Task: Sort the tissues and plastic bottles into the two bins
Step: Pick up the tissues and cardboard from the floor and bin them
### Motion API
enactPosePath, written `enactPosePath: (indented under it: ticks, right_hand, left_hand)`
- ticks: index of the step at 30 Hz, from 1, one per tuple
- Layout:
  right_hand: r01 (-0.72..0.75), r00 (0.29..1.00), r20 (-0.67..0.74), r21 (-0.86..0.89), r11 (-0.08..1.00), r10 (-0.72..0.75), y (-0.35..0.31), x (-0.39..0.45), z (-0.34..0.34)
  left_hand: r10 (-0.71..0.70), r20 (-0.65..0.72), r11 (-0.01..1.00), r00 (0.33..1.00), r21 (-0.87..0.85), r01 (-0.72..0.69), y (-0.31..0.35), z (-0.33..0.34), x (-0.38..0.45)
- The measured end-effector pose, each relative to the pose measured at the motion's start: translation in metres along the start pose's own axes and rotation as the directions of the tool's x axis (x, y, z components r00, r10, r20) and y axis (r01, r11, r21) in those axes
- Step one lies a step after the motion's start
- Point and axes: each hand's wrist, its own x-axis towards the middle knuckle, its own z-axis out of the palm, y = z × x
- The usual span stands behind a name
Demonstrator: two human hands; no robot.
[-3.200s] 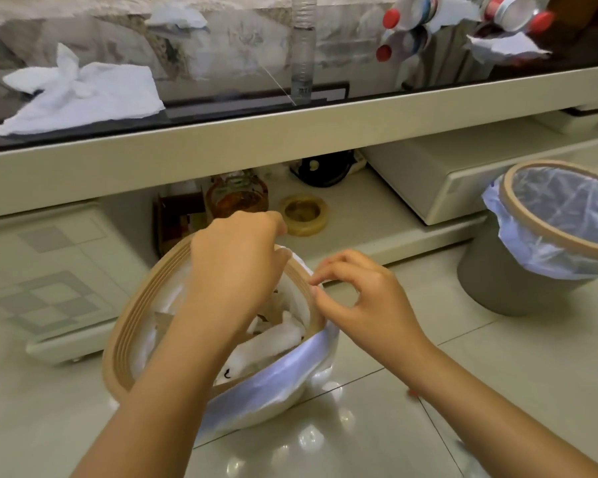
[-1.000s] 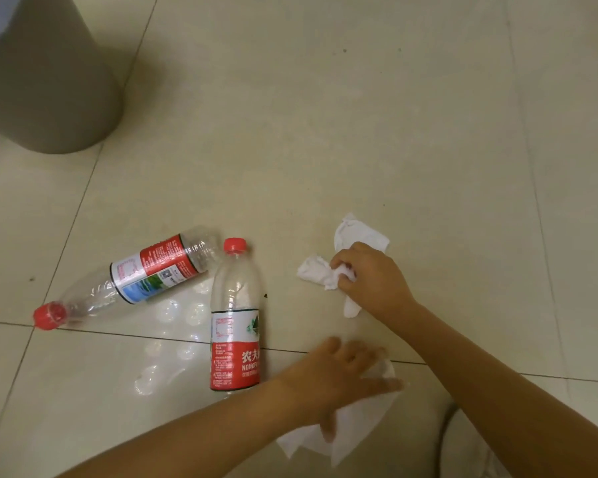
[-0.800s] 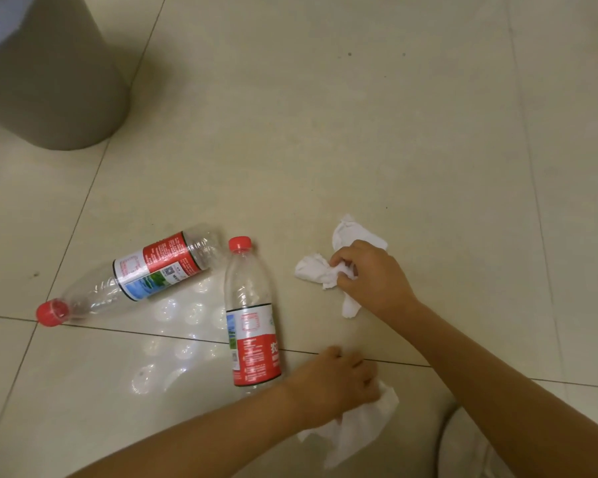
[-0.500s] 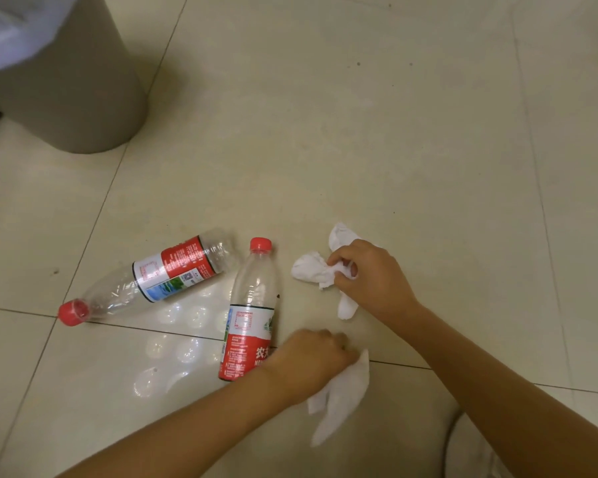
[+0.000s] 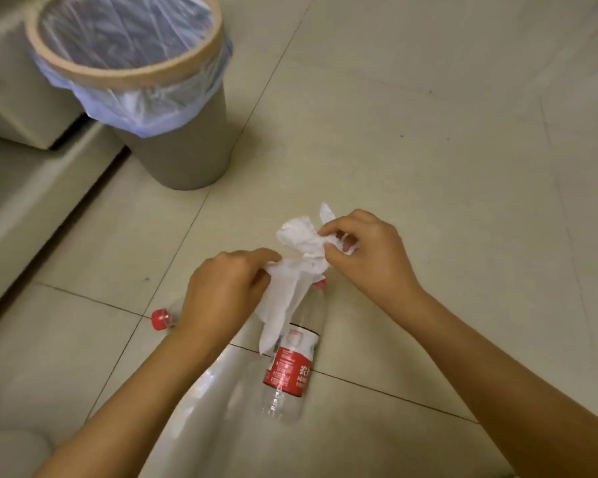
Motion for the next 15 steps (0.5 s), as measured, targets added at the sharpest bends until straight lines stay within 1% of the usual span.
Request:
enactPosePath:
  ticks: [3,7,9,12,15]
  right_hand:
    - [0.079,0.997,-0.015,0.034,0.996,-0.079,-0.034,0.015,0.001]
    - [0.187,0.982,0.012,0.091,0.978,-0.189,-0.089,0.033,0.017]
    - [0.241,0.968,0.041,0.134,0.961,-0.249,-0.119,0.037,0.03]
    - [0.338,0.928,0.089,0.204,0.919,-0.361,-0.168,0.038,0.052]
    - [0.416,0.875,0.138,0.281,0.865,-0.465,-0.22,0.03,0.073]
  left_hand:
    - [-0.109,-0.148,0.992,0.983,0.043,0.117,-0.014,-0.044,-0.011]
    - [-0.237,-0.208,0.962,0.949,0.09,0.259,-0.031,-0.102,-0.034]
    - [-0.273,-0.264,0.948,0.925,0.089,0.306,-0.039,-0.128,-0.051]
    - [-0.339,-0.35,0.909,0.873,0.118,0.4,-0.047,-0.166,-0.081]
    - [-0.433,-0.408,0.829,0.804,0.17,0.533,-0.056,-0.202,-0.118]
